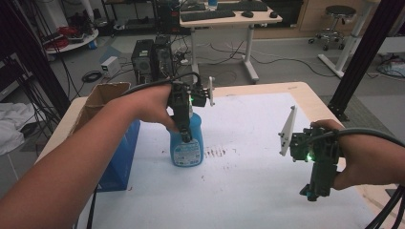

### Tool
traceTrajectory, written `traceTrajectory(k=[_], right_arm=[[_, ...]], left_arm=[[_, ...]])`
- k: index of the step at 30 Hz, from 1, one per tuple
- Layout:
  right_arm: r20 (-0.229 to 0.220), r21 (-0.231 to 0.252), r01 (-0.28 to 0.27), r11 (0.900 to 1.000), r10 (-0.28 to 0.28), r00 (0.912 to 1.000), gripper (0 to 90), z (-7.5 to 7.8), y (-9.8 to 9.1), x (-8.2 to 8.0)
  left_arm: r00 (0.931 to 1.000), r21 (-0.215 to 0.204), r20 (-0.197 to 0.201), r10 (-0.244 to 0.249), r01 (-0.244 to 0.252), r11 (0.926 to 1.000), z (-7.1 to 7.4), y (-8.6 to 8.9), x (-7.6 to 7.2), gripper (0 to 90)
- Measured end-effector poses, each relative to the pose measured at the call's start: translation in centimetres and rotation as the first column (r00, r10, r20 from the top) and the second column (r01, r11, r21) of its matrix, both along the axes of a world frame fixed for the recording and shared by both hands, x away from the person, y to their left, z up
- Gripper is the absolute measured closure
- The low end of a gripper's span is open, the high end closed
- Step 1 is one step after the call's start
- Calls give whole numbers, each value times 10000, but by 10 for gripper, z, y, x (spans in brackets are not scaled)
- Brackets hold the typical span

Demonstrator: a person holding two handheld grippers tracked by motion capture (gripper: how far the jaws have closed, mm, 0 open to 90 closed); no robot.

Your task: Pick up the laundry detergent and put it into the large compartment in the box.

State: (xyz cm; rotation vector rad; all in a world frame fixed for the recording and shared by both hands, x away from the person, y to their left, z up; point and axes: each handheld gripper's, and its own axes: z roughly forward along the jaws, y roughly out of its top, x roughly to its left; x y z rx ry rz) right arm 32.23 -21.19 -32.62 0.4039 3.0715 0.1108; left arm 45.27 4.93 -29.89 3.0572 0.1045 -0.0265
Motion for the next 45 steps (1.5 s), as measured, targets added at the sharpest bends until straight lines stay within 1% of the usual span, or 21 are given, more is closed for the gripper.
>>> traceTrajectory(k=[1, 3, 7, 9, 13, 15, 16, 20, 22, 24, 25, 27, 28, 32, 33, 35, 37, 40, 41, 43, 45], right_arm=[[-2, 4, 50, 10000, -50, 10000, 35, 0, 0, 0], [4, 23, -45, 10000, 45, 10000, 35, 0, -1, 0], [5, 34, 80, 10000, -80, 10000, 35, -1, -2, -1], [-3, 39, 32, 10000, -32, 10000, 35, -1, -3, -1], [46, 52, 28, 10000, -28, 10000, 35, 1, -4, -2], [52, 95, -27, 10000, 27, 10000, 35, 1, -5, -2], [48, 69, 37, 10000, -37, 10000, 35, 1, -6, -3], [70, 69, 14, 10000, -14, 10000, 35, 1, -7, -4], [98, 84, -1, 10000, 0, 10000, 35, 2, -6, -4], [126, 123, 68, 9999, -70, 9999, 35, 2, -5, -5], [105, 137, -6, 9999, 5, 9999, 35, 2, -4, -4], [110, 103, 47, 9999, -48, 9999, 35, 1, -2, -5], [100, 46, 58, 10000, -59, 9999, 35, 1, -2, -5], [149, 143, -216, 9997, 213, 9997, 35, 1, 2, -4], [151, 163, -137, 9998, 135, 9998, 35, 1, 3, -5], [172, 164, -255, 9995, 252, 9995, 35, 2, 5, -4], [180, 160, -301, 9994, 298, 9994, 35, 2, 6, -4], [124, 159, -245, 9996, 243, 9996, 35, 3, 8, -5], [115, 150, -247, 9996, 245, 9996, 35, 3, 9, -5], [104, 166, -334, 9993, 332, 9994, 35, 2, 9, -4], [84, 125, -350, 9993, 349, 9994, 35, 3, 10, -4]], left_arm=[[10000, 78, 28, -34, 34, 10000, 0, -1, 0, 385], [10000, 147, 47, -65, 64, 9999, 0, -2, 0, 388], [10000, 184, 36, -85, 84, 9998, 0, -2, 0, 391], [10000, 238, 34, -64, 63, 9997, 1, -1, 0, 392], [9994, 133, -121, 339, -338, 9993, 3, 2, 0, 395], [9981, -45, -219, 574, -575, 9983, 9, 4, 0, 395], [9981, -38, -252, 566, -567, 9984, 13, 6, -1, 396], [9966, -80, -137, 813, -814, 9966, 36, 13, -4, 396], [9950, -182, -40, 996, -997, 9949, 48, 16, -6, 396], [9932, -137, 115, 1155, -1153, 9932, 63, 20, -8, 395], [9920, -118, 144, 1253, -1251, 9921, 67, 21, -9, 395], [9899, 3, 187, 1405, -1405, 9901, 78, 25, -10, 395], [9867, 24, 252, 1605, -1606, 9870, 84, 27, -11, 395], [9798, 49, 462, 1946, -1950, 9808, 104, 36, -14, 395], [9776, 20, 502, 2042, -2046, 9788, 109, 39, -14, 395], [9738, -42, 482, 2223, -2224, 9749, 119, 46, -16, 394], [9720, -145, 460, 2304, -2300, 9731, 128, 52, -18, 394], [9674, -244, 451, 2492, -2483, 9684, 142, 62, -20, 394], [9633, -297, 484, 2639, -2627, 9644, 148, 66, -21, 394], [9600, -265, 560, 2745, -2734, 9615, 156, 73, -22, 394], [9519, -309, 634, 2998, -2984, 9539, 167, 84, -23, 394]])
